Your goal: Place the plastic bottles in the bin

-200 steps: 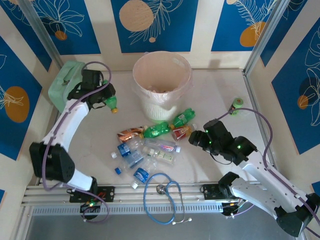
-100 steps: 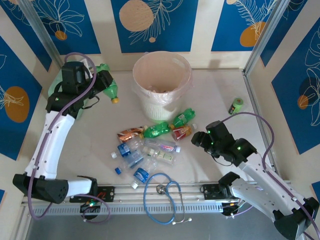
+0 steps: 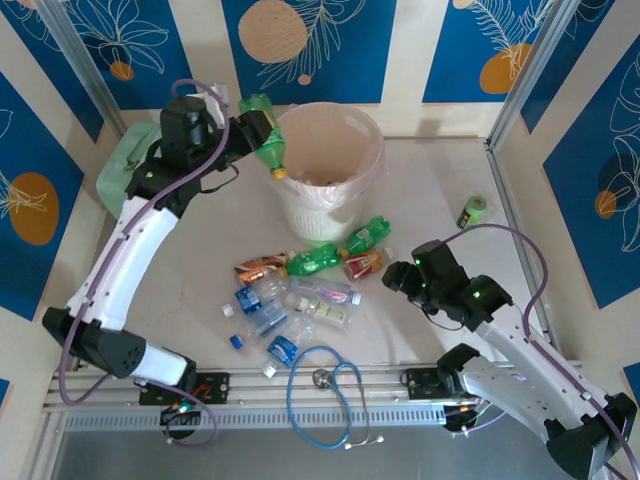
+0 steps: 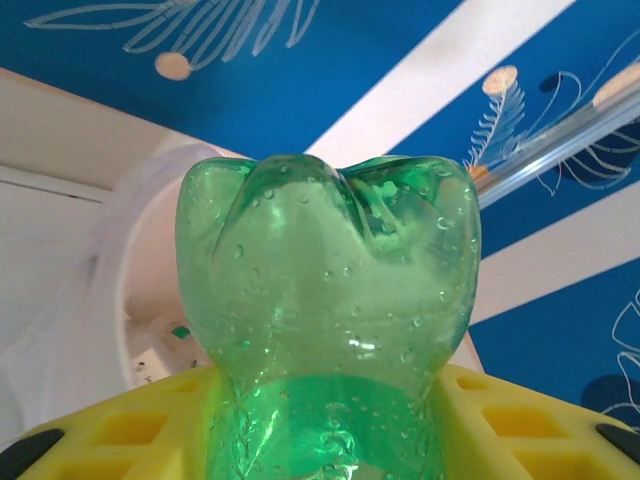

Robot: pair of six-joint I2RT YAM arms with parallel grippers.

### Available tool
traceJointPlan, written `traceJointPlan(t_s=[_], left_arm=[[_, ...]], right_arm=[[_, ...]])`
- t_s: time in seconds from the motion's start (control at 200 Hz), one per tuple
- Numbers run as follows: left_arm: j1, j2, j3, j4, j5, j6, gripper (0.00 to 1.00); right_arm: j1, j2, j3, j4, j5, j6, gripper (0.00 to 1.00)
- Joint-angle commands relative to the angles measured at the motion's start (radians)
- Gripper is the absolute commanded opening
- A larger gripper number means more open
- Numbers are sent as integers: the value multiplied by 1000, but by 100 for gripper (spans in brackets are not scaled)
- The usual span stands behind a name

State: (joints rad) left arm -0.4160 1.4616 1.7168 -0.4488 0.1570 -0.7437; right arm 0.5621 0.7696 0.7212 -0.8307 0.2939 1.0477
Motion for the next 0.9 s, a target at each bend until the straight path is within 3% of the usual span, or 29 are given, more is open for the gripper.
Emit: traceJointPlan(t_s=[0.0,0.445,0.725,0.79,0.895], left_arm=[[-26,38,51,25,3,13,49],[-58,178,106,30,-7,20,49],[-64,267,224,-20,-5,20,50],[-69,280,234,-33,-5,24,53],[-82,283,222,-30,-17,39,69]], right_arm=[[-5,-2,12,-12,-16,-1,77],[-5,31,36,6,-30,-12,77],[4,38,24,21,-35,-2,77],[9,37,29,21,-42,-4,77],[32,33,36,12,-19,-8,77]])
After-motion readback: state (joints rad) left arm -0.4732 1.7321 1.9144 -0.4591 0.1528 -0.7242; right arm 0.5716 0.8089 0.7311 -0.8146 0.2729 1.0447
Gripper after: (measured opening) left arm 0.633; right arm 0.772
